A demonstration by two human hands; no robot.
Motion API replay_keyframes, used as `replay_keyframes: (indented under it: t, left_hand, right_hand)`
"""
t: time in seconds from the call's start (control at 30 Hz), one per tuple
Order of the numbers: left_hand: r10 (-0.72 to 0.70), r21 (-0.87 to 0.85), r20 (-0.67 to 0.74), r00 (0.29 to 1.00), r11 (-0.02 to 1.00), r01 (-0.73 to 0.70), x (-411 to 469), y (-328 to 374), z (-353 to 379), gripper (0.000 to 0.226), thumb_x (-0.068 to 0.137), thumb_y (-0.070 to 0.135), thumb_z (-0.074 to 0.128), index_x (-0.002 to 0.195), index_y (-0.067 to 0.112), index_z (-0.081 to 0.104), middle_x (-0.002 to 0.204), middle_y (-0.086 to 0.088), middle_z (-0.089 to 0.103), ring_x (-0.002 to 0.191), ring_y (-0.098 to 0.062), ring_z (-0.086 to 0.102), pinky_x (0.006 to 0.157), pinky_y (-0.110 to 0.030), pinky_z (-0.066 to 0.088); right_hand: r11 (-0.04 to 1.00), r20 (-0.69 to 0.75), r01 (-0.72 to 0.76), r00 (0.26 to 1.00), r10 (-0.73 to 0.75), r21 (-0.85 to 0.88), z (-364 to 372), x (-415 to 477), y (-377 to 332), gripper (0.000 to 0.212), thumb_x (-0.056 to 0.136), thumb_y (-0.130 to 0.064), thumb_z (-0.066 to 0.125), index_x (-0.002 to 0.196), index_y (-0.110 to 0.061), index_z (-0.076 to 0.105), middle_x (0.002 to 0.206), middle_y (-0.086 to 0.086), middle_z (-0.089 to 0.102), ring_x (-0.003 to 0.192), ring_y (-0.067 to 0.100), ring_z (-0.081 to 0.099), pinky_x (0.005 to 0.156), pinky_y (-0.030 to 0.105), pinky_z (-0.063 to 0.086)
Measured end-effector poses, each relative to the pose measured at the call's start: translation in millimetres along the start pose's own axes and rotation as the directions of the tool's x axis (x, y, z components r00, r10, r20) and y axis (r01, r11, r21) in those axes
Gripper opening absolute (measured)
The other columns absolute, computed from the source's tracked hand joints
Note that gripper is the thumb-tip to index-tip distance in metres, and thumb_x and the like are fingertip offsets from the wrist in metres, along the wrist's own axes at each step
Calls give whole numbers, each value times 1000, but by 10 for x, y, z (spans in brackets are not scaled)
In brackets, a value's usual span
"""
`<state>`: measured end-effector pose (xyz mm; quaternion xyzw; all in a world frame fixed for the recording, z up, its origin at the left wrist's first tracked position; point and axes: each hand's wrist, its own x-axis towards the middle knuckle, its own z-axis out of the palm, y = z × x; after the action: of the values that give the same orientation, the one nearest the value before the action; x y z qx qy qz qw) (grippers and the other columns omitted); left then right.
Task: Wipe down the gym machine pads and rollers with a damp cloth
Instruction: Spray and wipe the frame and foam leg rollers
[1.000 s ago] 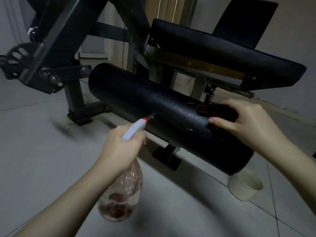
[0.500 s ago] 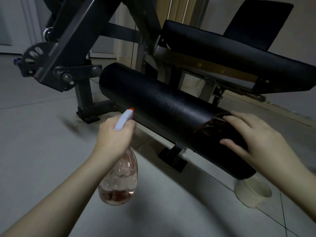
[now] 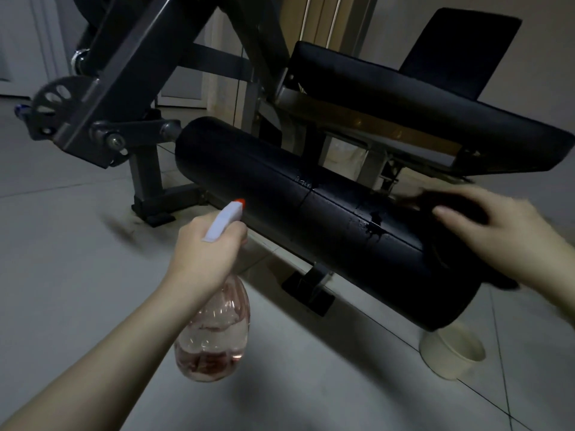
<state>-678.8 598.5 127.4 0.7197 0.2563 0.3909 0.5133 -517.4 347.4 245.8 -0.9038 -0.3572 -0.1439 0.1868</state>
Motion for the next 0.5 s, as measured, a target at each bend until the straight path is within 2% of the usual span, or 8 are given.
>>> replay_keyframes:
  t: [0.07,0.13,0.23,0.33,0.43,0.5]
  left_hand:
    - [-15,-14,3,1000,1000,15,7,-25,19,51,71,42,46,84,-7,55,86,-27,61,68,-24,49,64,-39,39]
    - [-21,-7,2,1000,1000,21,16,-46,41,53,71,41,46,87,-8,56,87,-28,61,68,-24,49,63,-38,39]
    - [-16,-15,-1,1000,1000,16,34,-62,64,51,71,39,46,86,-9,55,85,-29,60,65,-22,46,61,-38,37]
    - [-9,-24,21,1000,1000,10,60,-67,89,47,71,38,46,83,-7,52,81,-30,58,65,-20,43,62,-38,35]
    - [-27,-48,28,999,998,28,60,-91,104,46,71,38,46,82,-7,53,76,-27,57,66,-21,44,62,-38,35]
    - [-29,-54,29,999,998,30,48,-111,105,44,72,35,48,81,-7,53,75,-27,56,66,-21,45,61,-37,35]
  right_hand:
    - [985,-36,91,995,-97,-144,127,-170,-54,39,89,-37,54,125,-25,55,113,-4,58,104,21,55,80,31,41]
    - [962,-104,114,984,-144,-250,271,-134,-100,40,90,-36,54,125,-18,56,122,2,60,110,27,55,82,34,42]
    - [962,-133,144,975,-178,-232,455,174,-318,38,93,-36,51,124,-16,55,119,9,61,105,31,58,82,37,45]
    - [968,-130,177,971,-201,-177,677,593,-620,40,95,-39,47,130,-19,50,122,9,60,109,31,57,89,40,47]
    - [965,-61,216,972,-226,-148,788,821,-831,45,98,-37,44,141,-24,40,131,8,55,118,28,52,95,37,42]
    - [962,-9,214,976,-219,-167,710,723,-791,44,98,-34,43,141,-28,38,131,7,54,117,27,52,94,37,43]
